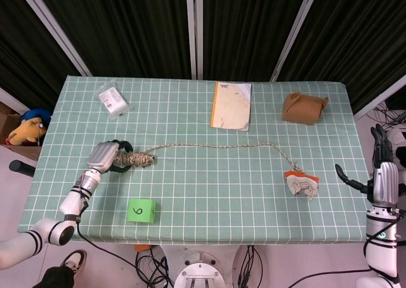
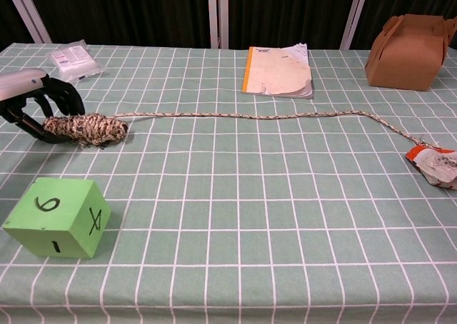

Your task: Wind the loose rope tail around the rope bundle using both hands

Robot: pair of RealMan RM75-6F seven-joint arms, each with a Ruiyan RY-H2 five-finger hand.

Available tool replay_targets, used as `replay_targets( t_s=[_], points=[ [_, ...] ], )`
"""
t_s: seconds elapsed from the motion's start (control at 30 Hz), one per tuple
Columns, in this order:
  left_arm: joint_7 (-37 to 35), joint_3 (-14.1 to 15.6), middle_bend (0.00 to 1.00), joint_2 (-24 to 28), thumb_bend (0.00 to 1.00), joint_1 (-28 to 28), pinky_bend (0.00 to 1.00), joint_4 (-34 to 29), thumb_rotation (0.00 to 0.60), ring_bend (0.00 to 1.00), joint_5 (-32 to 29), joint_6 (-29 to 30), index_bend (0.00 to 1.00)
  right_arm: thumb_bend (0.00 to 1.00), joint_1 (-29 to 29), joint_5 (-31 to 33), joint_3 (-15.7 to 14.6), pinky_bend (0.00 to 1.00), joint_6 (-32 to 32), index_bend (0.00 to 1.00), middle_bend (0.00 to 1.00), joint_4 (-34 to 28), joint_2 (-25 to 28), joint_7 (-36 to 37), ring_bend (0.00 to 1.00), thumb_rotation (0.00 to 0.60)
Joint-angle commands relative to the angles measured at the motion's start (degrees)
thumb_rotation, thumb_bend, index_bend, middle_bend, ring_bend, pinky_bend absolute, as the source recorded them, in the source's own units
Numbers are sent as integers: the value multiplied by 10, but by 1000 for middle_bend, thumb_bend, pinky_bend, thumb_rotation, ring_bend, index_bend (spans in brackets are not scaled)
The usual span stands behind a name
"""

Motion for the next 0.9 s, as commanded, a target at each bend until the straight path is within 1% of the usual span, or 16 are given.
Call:
replay_targets(
  t_s=[0.03, 0.13, 0.47, 0.57, 0.7, 0.83, 0.9],
  points=[
    [-5, 0, 434, -1, 211, -1, 422, 2, 600, 354, 1, 0, 429, 175, 0, 1, 0, 0, -2, 0, 0, 1, 0, 0, 0, 600],
    [-9, 1, 456, -3, 232, -1, 442, 5, 600, 374, 2, -1, 452, 176, 0, 1, -2, 0, -5, 0, 0, 1, 0, -1, 0, 600],
    [-40, 4, 485, -11, 279, -5, 481, 25, 600, 402, 4, -11, 479, 176, 1, 2, -4, 0, -11, 0, 0, 1, 0, -4, 0, 600],
    [-52, 5, 499, -14, 286, -5, 510, 32, 600, 432, 9, -9, 492, 176, 0, 3, -4, 0, -11, 0, 0, 1, 0, -5, 0, 600],
    [-66, 6, 527, -17, 308, -5, 561, 39, 600, 495, 17, -2, 516, 176, -1, 3, -3, 0, -9, 0, 0, 0, 1, -6, 0, 600],
    [-80, 8, 564, -19, 352, -5, 591, 45, 600, 538, 26, 7, 552, 176, -1, 3, -4, 0, -9, 0, 0, -2, 1, -8, 0, 600],
    [-95, 7, 588, -23, 375, -2, 610, 50, 600, 564, 35, 22, 575, 176, -2, 3, -4, 0, -10, 0, 0, -3, 0, -8, 0, 600]
  ],
)
